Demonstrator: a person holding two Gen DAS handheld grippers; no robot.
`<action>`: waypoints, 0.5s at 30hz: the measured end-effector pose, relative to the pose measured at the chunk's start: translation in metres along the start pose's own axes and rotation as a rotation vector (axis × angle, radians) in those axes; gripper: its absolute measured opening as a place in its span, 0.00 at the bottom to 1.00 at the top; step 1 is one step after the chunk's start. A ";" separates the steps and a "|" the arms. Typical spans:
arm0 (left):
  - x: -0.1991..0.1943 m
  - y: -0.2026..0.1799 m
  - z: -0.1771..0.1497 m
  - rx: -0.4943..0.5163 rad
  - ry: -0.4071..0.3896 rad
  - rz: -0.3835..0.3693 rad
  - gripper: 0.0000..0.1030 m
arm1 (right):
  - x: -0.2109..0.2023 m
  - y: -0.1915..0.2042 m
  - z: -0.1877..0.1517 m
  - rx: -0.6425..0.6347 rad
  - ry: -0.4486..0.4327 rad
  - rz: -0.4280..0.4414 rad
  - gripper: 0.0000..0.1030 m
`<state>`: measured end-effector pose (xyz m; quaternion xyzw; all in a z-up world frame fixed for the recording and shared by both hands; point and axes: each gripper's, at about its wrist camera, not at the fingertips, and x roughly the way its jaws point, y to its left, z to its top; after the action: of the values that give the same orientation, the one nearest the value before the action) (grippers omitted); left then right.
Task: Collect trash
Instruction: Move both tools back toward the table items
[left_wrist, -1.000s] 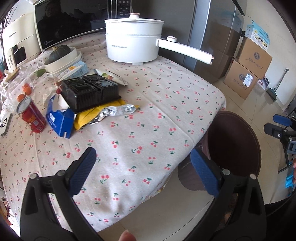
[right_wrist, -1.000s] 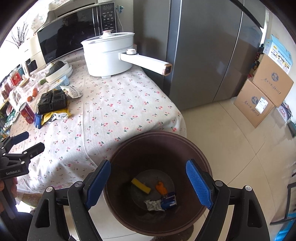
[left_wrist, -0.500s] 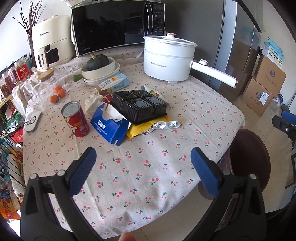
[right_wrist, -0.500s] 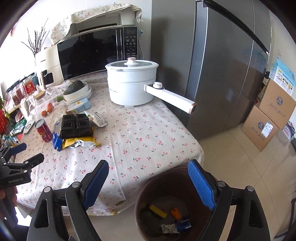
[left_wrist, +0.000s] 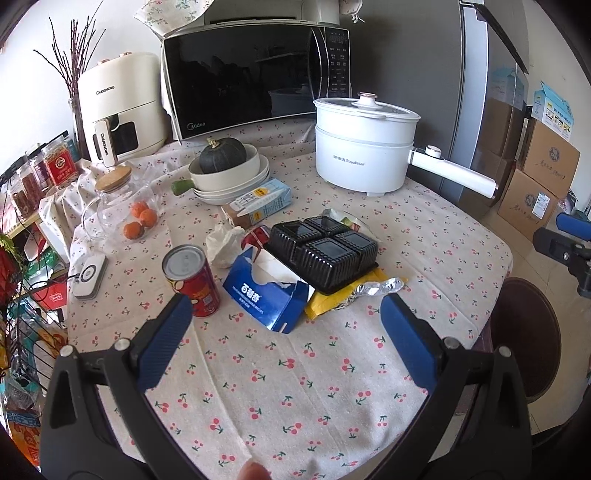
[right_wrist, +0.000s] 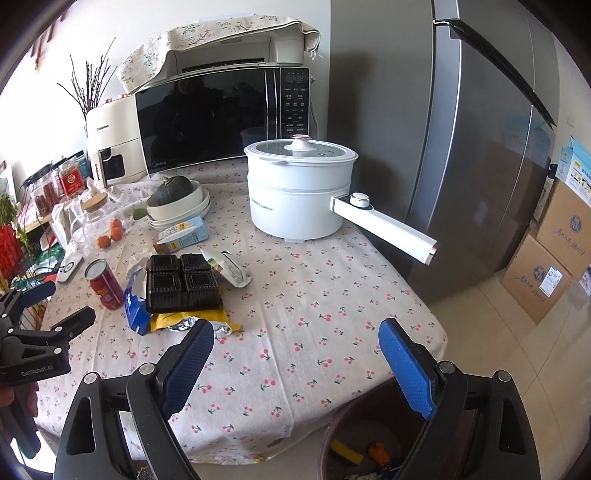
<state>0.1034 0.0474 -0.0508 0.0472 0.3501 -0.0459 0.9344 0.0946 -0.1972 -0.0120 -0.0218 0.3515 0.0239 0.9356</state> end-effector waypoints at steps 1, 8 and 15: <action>0.003 0.005 0.001 -0.002 -0.006 0.005 0.98 | 0.004 0.003 0.002 0.000 -0.003 0.005 0.90; 0.039 0.043 0.005 -0.087 0.002 0.049 0.98 | 0.045 0.031 0.015 0.004 -0.001 0.031 0.90; 0.070 0.072 0.001 -0.158 0.030 0.102 0.98 | 0.085 0.059 0.023 -0.013 0.000 0.060 0.90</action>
<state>0.1654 0.1151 -0.0923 -0.0083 0.3636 0.0301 0.9310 0.1700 -0.1344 -0.0515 -0.0175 0.3518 0.0543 0.9344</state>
